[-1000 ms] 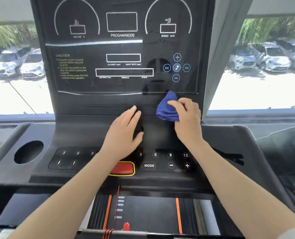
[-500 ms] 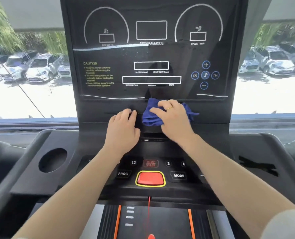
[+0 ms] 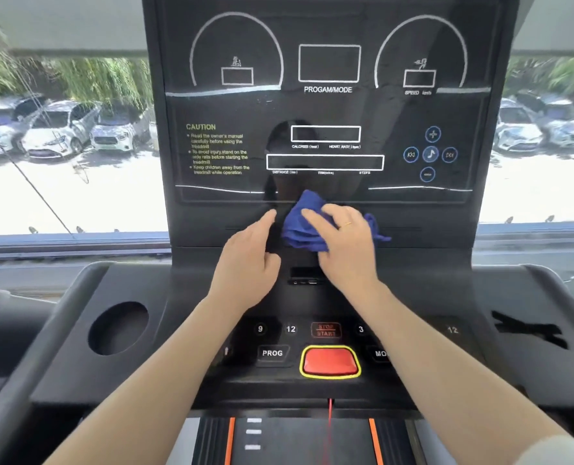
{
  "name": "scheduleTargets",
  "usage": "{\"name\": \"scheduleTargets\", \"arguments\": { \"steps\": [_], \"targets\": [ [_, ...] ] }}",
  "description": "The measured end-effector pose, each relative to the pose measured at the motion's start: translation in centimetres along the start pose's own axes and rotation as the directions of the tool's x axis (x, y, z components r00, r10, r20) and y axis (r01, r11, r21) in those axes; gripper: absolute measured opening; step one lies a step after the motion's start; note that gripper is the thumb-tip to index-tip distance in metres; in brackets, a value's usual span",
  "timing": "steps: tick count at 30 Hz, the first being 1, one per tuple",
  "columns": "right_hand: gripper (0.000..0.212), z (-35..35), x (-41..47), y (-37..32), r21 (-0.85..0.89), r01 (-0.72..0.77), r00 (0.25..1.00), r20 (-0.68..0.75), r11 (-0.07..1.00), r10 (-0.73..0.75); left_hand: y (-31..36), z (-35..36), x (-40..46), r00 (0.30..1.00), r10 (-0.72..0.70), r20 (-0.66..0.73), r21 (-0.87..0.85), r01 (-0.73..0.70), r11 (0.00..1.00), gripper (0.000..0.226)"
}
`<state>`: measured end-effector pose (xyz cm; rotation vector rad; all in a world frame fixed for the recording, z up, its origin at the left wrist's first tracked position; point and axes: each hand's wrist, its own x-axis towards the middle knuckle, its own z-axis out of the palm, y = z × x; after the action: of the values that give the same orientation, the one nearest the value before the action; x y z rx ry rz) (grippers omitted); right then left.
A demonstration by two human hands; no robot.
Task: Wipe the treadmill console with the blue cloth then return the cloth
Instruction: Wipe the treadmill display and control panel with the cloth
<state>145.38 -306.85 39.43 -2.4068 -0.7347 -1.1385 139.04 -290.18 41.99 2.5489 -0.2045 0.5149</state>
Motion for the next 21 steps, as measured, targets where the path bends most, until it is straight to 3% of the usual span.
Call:
{"name": "scheduleTargets", "arguments": {
  "steps": [5, 9, 13, 18, 21],
  "targets": [
    [0.061, 2.7, 1.6, -5.3, 0.072, 0.202, 0.955, 0.208, 0.977, -0.213, -3.2, -1.9, 0.3, 0.980, -0.118, -0.157, -0.006, 0.118, 0.993, 0.064],
    [0.076, 2.9, 1.7, -4.8, -0.081, 0.372, 0.886, 0.328, 0.925, -0.327, -4.6, -2.8, 1.3, 0.944, -0.263, -0.201, -0.028, 0.263, 0.964, 0.069],
    [0.074, 1.4, 1.4, -1.8, -0.196, 0.253, 0.953, 0.218, 0.948, -0.209, -5.2, -3.1, 2.4, 0.893, -0.403, -0.200, -0.257, 0.350, 0.901, 0.071],
    [0.063, 1.8, 2.8, -2.7, -0.127, -0.141, 0.989, 0.024, 0.982, 0.145, -6.2, -3.6, 1.9, 0.906, -0.364, -0.216, -0.244, 0.311, 0.919, 0.064],
    [0.060, 4.2, 4.3, -6.8, -0.056, -0.046, 0.997, 0.066, 0.997, 0.050, -6.9, -4.3, 1.5, 0.924, -0.322, -0.206, -0.204, 0.281, 0.938, 0.060]
  ]
}}
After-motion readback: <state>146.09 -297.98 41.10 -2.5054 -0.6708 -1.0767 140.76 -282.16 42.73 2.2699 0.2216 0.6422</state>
